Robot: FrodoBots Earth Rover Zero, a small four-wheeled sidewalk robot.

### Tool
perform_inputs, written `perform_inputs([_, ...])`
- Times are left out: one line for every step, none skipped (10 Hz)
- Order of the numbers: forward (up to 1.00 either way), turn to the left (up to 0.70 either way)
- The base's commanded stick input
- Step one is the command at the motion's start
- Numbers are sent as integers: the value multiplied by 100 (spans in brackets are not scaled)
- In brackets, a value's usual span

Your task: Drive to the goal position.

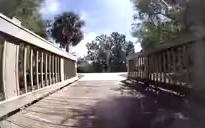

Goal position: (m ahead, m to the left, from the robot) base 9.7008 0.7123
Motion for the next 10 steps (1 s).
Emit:
perform_inputs([85, 0])
perform_inputs([85, 0])
perform_inputs([85, 0])
perform_inputs([85, 0])
perform_inputs([85, 0])
perform_inputs([85, 0])
perform_inputs([85, 0])
perform_inputs([85, 0])
perform_inputs([85, 0])
perform_inputs([85, 0])
